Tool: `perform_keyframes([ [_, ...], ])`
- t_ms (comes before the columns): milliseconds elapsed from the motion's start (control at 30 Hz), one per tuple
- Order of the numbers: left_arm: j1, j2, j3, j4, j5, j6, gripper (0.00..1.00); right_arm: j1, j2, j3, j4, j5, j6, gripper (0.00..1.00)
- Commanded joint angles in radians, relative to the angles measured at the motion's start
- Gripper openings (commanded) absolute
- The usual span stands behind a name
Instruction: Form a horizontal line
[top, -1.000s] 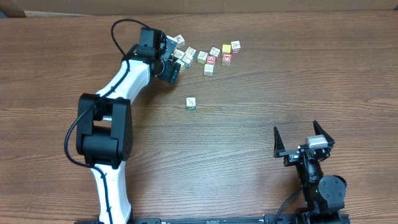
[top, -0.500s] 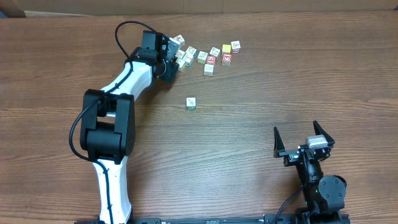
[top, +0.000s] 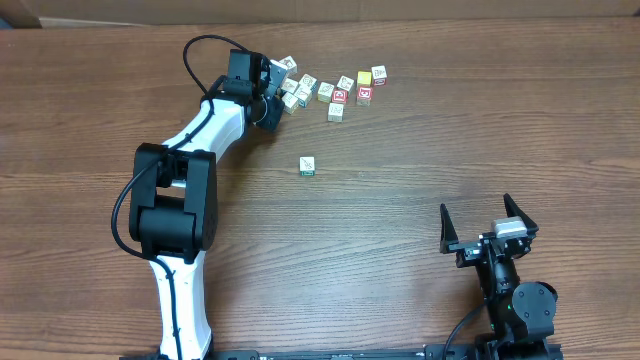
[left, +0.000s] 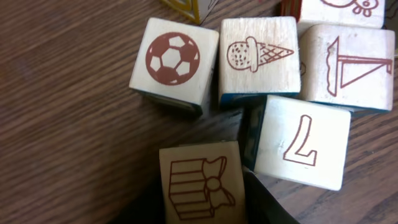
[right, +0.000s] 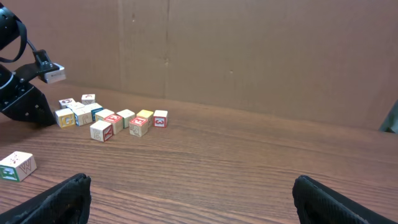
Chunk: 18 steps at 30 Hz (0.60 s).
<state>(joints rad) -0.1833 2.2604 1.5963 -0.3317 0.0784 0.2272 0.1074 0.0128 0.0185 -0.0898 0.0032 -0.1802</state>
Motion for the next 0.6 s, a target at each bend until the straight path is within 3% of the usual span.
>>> perform_keyframes([
  [0, -0.003, 0.015, -0.003, -0.027, -0.002, -0.084, 0.36, 0.004, -0.01, -0.011, 0.006, -0.006, -0.001, 1.0],
  [200, -0.001, -0.005, 0.014, -0.021, -0.011, -0.124, 0.47, 0.004, -0.01, -0.011, 0.006, -0.006, -0.001, 1.0],
  [567, -0.001, -0.005, 0.019, -0.019, -0.081, -0.139, 0.46, 0.004, -0.01, -0.011, 0.006, -0.006, -0.001, 1.0],
])
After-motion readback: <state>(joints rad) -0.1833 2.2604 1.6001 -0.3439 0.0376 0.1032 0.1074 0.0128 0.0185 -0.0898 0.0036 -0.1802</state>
